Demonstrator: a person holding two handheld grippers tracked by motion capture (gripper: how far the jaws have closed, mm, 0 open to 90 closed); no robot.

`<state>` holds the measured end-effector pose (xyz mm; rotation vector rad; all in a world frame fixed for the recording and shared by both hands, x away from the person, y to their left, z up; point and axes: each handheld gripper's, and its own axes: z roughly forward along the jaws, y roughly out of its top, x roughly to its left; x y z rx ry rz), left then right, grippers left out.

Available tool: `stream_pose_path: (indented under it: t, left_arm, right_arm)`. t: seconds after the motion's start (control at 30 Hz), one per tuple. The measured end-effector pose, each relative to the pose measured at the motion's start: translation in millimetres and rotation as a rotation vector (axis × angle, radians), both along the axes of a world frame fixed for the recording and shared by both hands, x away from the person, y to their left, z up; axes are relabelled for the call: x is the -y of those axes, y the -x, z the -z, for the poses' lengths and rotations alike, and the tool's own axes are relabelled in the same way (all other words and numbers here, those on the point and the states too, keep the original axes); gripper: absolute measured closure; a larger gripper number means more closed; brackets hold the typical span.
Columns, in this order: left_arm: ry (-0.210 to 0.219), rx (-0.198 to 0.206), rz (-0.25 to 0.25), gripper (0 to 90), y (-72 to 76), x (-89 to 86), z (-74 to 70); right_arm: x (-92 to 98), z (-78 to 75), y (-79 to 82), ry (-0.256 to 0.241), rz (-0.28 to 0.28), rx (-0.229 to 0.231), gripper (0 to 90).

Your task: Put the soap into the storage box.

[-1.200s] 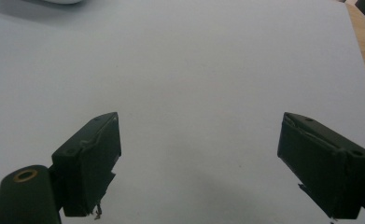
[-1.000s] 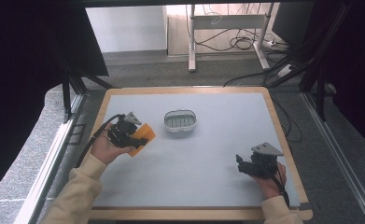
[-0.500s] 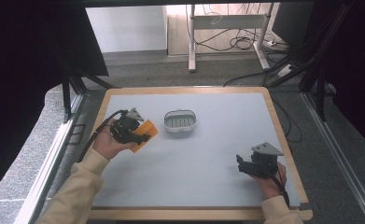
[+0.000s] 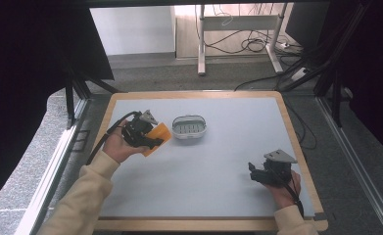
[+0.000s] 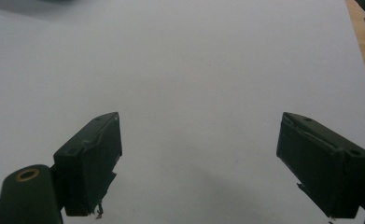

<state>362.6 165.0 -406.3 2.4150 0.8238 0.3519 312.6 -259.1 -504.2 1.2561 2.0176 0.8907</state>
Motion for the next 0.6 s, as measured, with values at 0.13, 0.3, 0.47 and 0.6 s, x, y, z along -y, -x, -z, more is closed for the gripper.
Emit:
stream_pose_path:
  t: [0.13,0.3,0.47,0.6]
  left_arm:
    - [-0.007,0.005,0.015,62.2,-2.9,3.4,-1.7]
    - [-0.013,0.005,0.036,62.2,-6.5,9.2,-2.7]
    - [-0.037,0.007,0.049,62.2,-10.9,14.7,-2.7]
    - [-0.030,0.008,0.058,62.2,-14.4,17.8,-3.0]
  right_arm:
    - [-0.3,0.3,-0.1,0.002,-0.001,0.000,14.4]
    - [-0.1,0.4,-0.3,0.003,-0.001,-0.002,14.5]
    - [-0.1,0.6,-0.4,0.004,-0.002,-0.003,14.5]
    - [0.3,0.7,-0.6,0.004,-0.002,-0.003,14.5]
